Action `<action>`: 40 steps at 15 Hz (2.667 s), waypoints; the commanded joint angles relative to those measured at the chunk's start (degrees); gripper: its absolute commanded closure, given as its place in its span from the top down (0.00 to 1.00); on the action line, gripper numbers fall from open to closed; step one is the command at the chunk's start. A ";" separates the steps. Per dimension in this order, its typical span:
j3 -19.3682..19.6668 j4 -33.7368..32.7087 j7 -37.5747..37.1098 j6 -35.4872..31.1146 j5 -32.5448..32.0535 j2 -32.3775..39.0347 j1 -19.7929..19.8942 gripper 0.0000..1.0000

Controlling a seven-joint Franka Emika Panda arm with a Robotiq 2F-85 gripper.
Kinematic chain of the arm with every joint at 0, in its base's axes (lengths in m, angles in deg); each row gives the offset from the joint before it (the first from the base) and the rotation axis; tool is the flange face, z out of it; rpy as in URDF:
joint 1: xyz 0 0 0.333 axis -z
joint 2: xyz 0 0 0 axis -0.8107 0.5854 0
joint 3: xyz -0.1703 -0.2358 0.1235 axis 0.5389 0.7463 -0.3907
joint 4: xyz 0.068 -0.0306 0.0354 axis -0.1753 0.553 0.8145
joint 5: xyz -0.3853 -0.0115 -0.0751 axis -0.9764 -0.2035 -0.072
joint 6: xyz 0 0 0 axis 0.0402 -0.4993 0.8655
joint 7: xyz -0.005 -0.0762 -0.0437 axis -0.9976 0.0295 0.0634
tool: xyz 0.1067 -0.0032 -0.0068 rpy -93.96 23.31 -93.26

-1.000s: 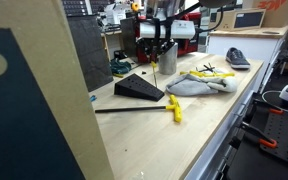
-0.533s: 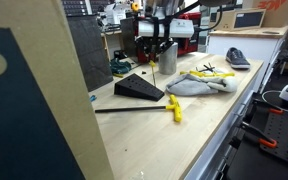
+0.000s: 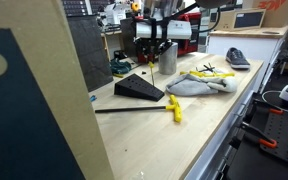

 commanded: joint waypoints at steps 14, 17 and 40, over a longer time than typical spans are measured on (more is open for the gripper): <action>0.27 -3.16 -4.12 0.65 -1.36 2.96 -1.79 0.04; 0.36 -3.36 -4.41 0.85 -1.78 2.89 -1.85 0.04; -2.93 0.27 -13.59 5.66 -16.61 2.25 -6.57 0.04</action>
